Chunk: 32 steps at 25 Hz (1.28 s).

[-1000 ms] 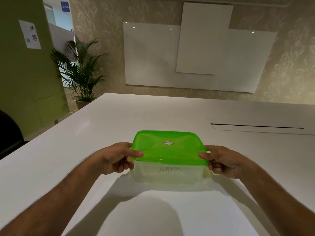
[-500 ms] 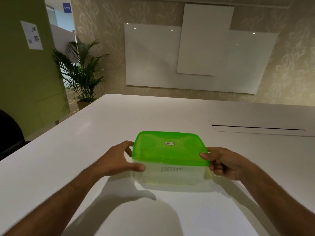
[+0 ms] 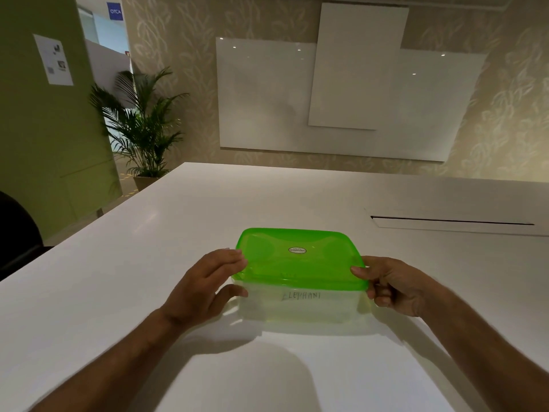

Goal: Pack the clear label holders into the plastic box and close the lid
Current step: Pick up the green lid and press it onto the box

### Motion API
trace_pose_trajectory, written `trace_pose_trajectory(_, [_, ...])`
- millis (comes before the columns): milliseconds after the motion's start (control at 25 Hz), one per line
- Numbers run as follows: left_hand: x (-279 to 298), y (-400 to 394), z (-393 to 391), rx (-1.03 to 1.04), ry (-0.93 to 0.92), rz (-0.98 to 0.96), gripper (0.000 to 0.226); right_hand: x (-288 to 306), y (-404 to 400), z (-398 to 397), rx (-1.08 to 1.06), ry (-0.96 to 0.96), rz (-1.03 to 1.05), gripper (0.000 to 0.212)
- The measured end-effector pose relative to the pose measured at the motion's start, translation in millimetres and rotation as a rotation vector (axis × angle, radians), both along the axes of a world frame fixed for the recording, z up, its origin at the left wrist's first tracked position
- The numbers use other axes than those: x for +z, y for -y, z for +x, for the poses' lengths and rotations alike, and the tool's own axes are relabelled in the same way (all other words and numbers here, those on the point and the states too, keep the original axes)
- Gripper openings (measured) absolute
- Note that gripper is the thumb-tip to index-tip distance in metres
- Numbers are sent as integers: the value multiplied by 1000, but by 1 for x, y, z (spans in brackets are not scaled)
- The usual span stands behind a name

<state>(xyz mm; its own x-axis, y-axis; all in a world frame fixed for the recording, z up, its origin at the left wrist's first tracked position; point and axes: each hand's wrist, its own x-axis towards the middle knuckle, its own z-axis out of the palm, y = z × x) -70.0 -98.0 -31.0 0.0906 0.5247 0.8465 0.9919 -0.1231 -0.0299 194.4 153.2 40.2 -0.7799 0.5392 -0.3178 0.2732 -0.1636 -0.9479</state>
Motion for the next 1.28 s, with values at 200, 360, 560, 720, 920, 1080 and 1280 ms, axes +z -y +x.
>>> trace_pose_trajectory(200, [4, -5, 0, -16, -112, 73, 33, -3, -4, -3, -1, 4, 4, 49])
trace_pose_trajectory(360, [0, -8, 0, -23, -178, 97, 27, -6, -7, -3, -18, 2, 4, 53])
trace_pose_trajectory(560, [3, -1, -2, -56, 53, 61, 40, -4, -6, 0, 24, 34, 57, 48])
trace_pose_trajectory(720, [29, -16, 7, -55, 697, 142, 43, -2, -17, -8, -105, 86, 113, 46])
trace_pose_trajectory(920, [52, -55, -16, 144, 1618, -112, 44, 4, -30, -40, -231, 7, 49, 37])
trace_pose_trajectory(1080, [57, -75, -19, 153, 1752, -218, 46, -3, -45, -62, -280, -13, 24, 33])
trace_pose_trajectory(1280, [52, -86, -27, 128, 1805, -168, 47, -10, -58, -77, -344, -69, -28, 38])
